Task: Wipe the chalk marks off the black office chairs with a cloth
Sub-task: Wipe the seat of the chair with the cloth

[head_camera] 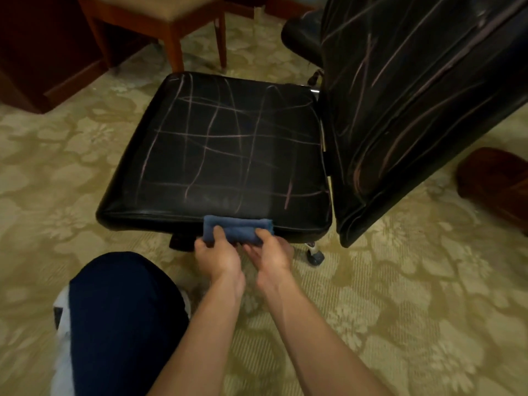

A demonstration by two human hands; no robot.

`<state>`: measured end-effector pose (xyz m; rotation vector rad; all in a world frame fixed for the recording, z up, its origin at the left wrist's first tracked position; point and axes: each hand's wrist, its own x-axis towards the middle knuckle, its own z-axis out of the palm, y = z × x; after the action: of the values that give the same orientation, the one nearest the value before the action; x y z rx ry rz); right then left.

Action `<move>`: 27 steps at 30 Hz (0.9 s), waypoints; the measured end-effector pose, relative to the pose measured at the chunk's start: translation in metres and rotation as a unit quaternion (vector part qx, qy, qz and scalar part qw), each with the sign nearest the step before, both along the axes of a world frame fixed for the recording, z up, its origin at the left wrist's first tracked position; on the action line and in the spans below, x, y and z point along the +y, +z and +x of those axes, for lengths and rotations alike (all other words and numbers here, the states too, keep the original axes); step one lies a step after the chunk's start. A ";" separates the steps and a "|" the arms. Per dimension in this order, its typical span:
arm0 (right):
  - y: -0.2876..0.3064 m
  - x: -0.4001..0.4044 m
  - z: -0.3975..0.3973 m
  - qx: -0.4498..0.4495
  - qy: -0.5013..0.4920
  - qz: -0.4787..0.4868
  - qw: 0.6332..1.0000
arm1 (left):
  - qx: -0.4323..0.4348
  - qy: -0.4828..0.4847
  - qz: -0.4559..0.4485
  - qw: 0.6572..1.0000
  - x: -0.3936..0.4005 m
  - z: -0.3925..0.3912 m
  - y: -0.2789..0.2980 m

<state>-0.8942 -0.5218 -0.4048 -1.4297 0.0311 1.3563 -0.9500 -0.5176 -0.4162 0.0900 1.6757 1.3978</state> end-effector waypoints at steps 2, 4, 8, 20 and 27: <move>-0.004 -0.006 0.030 -0.035 -0.036 0.022 0.999 | -0.006 -0.039 0.003 0.999 -0.006 0.030 -0.002; -0.012 -0.011 0.069 -0.086 -0.089 0.022 0.992 | -0.050 -0.095 0.008 0.994 -0.013 0.066 -0.008; -0.011 -0.014 0.139 -0.165 -0.121 -0.014 0.979 | -0.186 -0.163 -0.007 0.969 -0.023 0.123 -0.004; -0.002 0.018 0.116 -0.251 -0.126 -0.023 0.959 | -0.244 -0.129 -0.038 0.960 -0.001 0.109 0.009; -0.010 0.023 0.058 -0.333 0.005 -0.030 0.942 | -0.131 -0.068 -0.011 0.989 0.002 0.037 0.015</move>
<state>-0.8362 -0.4988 -0.4151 -1.8780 -0.3800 0.8253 -0.9126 -0.5160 -0.4017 0.0079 1.4389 1.2319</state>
